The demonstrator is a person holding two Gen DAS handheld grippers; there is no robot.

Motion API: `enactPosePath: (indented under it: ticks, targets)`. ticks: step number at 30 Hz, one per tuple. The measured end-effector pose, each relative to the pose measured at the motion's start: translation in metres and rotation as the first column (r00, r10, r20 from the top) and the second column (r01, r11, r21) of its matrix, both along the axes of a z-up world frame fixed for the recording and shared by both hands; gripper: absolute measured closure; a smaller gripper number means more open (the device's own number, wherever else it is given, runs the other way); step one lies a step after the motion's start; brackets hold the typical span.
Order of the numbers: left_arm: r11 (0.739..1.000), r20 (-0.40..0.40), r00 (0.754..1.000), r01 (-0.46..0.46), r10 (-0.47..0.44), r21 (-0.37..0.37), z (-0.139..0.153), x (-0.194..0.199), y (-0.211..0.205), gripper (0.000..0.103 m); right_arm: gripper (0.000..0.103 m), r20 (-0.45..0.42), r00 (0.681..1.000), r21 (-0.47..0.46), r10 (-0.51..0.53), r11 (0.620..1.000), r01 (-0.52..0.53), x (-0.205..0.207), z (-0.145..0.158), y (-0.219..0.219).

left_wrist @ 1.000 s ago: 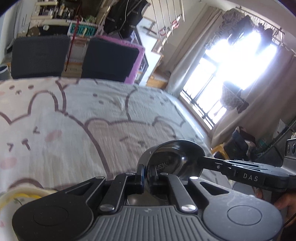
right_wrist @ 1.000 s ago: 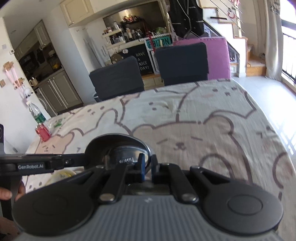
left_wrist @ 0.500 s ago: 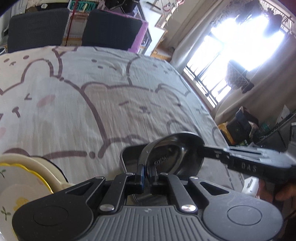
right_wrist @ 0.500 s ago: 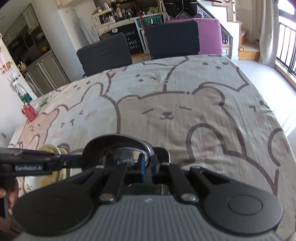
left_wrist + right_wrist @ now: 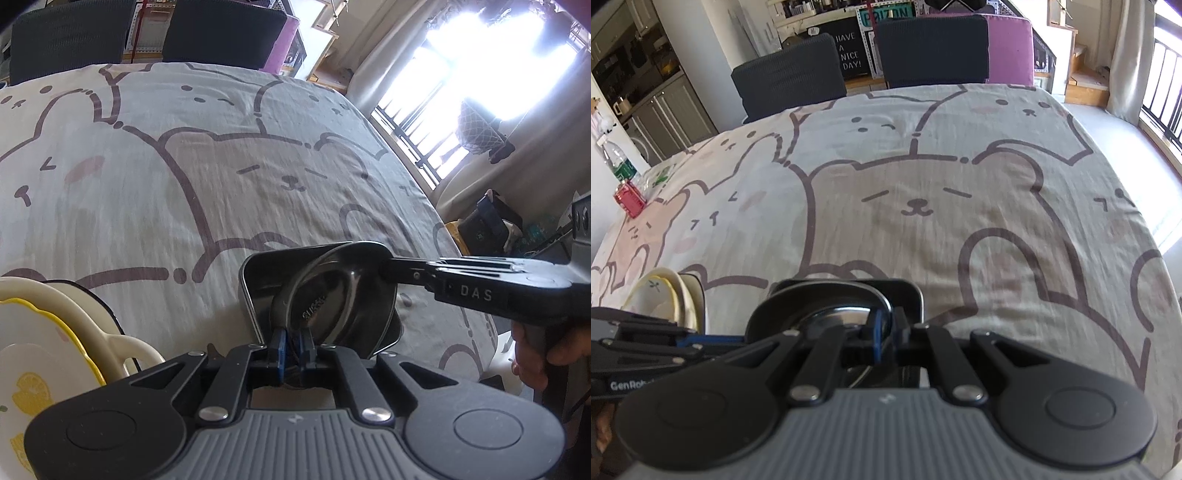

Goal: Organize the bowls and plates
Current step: 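Lift the steel bowl with both grippers and carry it over the trays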

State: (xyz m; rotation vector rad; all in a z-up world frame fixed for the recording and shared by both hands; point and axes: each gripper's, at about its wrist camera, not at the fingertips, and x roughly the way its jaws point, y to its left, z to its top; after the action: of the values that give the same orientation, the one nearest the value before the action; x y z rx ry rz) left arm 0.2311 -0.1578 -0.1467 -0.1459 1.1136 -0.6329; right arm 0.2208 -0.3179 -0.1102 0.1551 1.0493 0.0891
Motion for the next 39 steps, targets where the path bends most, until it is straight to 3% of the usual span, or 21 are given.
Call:
enactPosePath:
  ticks: [19, 28, 39]
  targets:
    - [1.000, -0.013, 1.000, 0.027, -0.027, 0.012, -0.009, 0.006, -0.007, 0.089, 0.096, -0.086, 0.996, -0.058, 0.023, 0.998, -0.028, 0.032, -0.019, 0.006]
    - [0.999, -0.010, 0.999, 0.039, -0.039, 0.000, -0.005, 0.005, -0.006, 0.076, 0.096, -0.101, 0.994, -0.072, 0.037, 0.996, -0.044, 0.036, -0.024, 0.009]
    - [0.997, -0.017, 0.997, 0.072, -0.072, -0.007, -0.004, 0.002, -0.009, 0.069, 0.096, -0.093, 0.995, -0.090, 0.032, 0.995, -0.041, 0.036, -0.024, 0.010]
